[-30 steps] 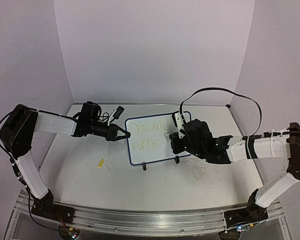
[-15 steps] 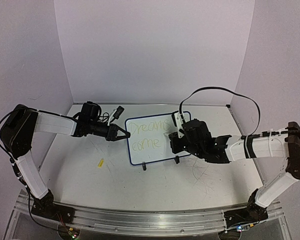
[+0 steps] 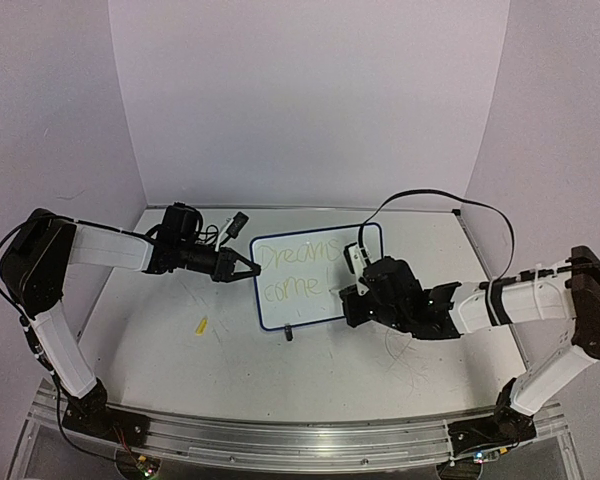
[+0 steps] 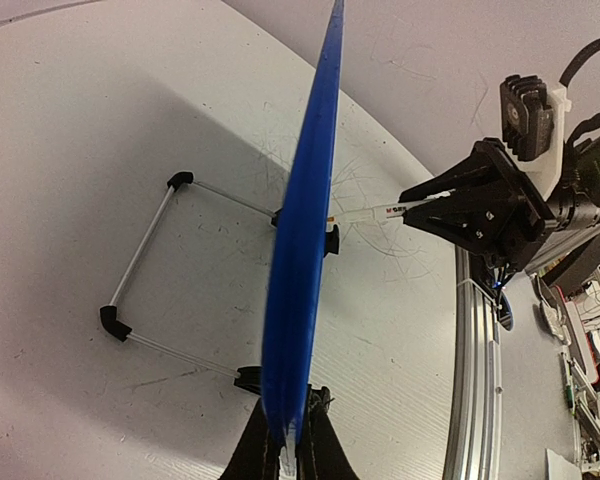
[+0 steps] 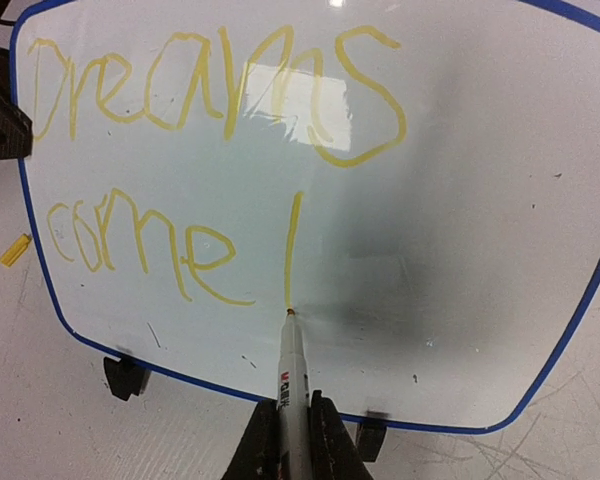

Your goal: Write a sentence on the whiteboard

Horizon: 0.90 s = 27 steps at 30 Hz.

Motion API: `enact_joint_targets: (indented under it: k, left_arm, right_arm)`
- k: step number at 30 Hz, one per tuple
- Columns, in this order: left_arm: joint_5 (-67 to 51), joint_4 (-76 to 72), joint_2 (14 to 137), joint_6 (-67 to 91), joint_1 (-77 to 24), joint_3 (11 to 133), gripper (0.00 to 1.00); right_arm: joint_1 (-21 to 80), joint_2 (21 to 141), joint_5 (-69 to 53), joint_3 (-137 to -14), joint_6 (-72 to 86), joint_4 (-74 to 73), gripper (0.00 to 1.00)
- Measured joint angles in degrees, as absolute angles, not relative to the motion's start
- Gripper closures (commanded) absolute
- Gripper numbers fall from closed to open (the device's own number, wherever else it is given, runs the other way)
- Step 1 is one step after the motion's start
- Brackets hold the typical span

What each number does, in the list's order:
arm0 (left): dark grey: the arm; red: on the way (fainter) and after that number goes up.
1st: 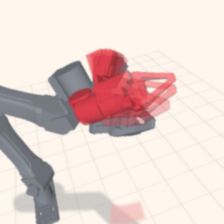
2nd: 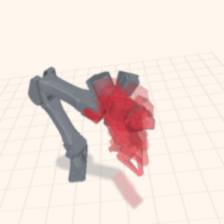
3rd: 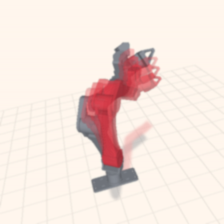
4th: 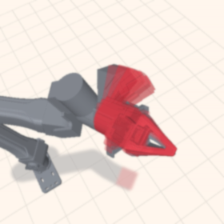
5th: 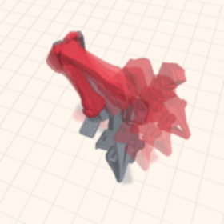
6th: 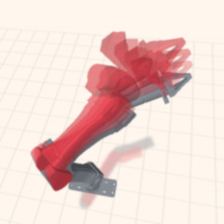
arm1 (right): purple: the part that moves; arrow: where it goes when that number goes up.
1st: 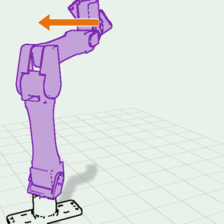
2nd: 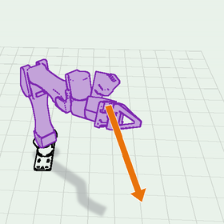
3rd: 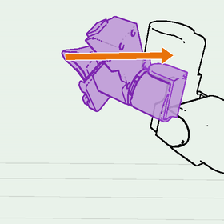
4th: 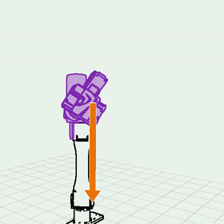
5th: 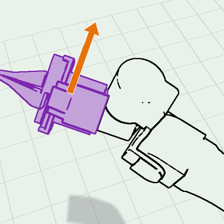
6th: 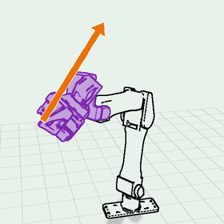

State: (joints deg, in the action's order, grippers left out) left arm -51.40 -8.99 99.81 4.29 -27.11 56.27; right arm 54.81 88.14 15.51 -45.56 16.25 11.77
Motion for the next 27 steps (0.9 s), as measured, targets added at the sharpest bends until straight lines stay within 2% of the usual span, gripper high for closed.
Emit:
enact_joint_targets:
  k: [7, 11, 27]
  left_arm:
    - [-51.4, -9.0, 99.8, 4.3, -27.1, 56.3, 1.00]
    - [-51.4, -9.0, 99.8, 4.3, -27.1, 56.3, 1.00]
    - [-51.4, -9.0, 99.8, 4.3, -27.2, 56.3, 1.00]
  right_arm:
    - [55.0, 85.2, 19.5, -44.9, 16.1, 10.2, 1.00]
    - [54.8, 81.5, 17.2, -45.3, 14.1, 12.3, 1.00]
    - [54.8, 88.5, 14.9, -49.5, 12.3, 13.1, 1.00]
